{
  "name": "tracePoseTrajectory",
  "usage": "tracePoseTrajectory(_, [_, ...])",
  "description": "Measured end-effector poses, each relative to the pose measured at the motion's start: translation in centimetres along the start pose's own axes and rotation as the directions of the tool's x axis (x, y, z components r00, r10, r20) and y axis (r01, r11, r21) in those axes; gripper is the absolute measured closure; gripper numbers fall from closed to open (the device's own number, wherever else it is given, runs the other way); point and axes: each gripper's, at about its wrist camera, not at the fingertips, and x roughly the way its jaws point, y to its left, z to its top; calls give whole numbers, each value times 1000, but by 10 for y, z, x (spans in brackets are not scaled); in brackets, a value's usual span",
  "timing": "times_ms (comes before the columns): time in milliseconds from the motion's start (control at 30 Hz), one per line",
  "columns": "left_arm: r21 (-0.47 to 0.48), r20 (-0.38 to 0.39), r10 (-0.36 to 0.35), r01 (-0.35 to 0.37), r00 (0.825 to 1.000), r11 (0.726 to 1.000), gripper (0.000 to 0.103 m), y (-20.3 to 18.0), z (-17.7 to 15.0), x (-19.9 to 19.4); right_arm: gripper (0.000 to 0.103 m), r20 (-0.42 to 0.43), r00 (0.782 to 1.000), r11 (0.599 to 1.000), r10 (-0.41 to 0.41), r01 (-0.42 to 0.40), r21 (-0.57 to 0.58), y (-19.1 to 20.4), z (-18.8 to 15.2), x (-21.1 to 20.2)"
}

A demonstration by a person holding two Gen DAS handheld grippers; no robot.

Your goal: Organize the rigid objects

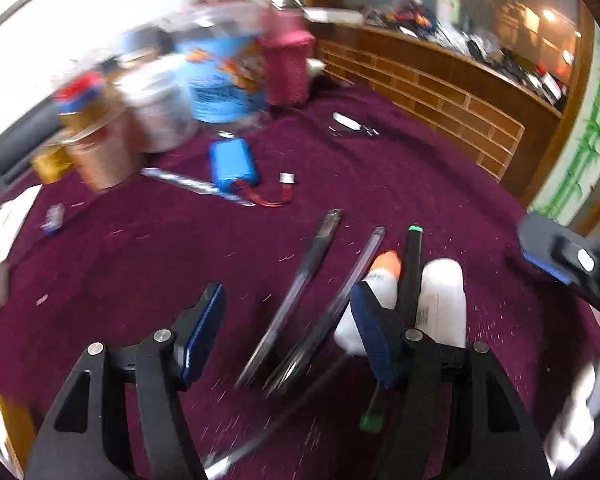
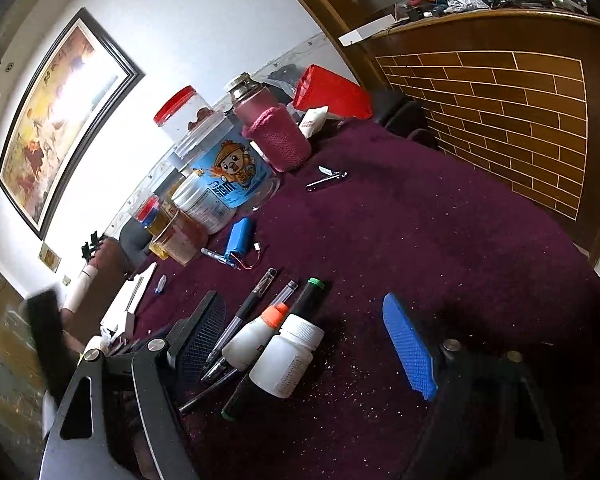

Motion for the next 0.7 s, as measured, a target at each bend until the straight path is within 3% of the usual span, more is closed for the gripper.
tracePoseTrajectory(67, [37, -58, 1, 1, 998, 999, 31, -2, 1, 19, 26, -10, 1000, 1000, -9, 9, -1, 0, 1, 3])
tracePoseTrajectory(167, [46, -53, -14, 17, 998, 999, 25, 4, 2, 22, 26, -18, 999, 1000, -28, 28, -2, 0, 2, 7])
tracePoseTrajectory(233, [15, -50, -40, 41, 998, 999, 41, 10, -2, 15, 26, -21, 999, 999, -38, 38, 1, -2, 3, 9])
tracePoseTrajectory(267, [23, -40, -39, 40, 998, 999, 68, 10, -5, 10, 26, -22, 999, 999, -41, 41, 3, -2, 3, 10])
tracePoseTrajectory(300, [34, -37, -49, 50, 998, 998, 83, 10, -8, 4, 26, -23, 999, 999, -45, 45, 4, -3, 3, 10])
tracePoseTrajectory(467, [3, -39, -62, 62, 997, 998, 86, 18, -35, -23, 26, -30, 997, 998, -69, 69, -3, -5, 3, 12])
tracePoseTrajectory(700, [-137, -3, -130, 128, 992, 982, 90, 37, -100, -84, 26, -51, 994, 995, -98, 99, 11, -12, 1, 17])
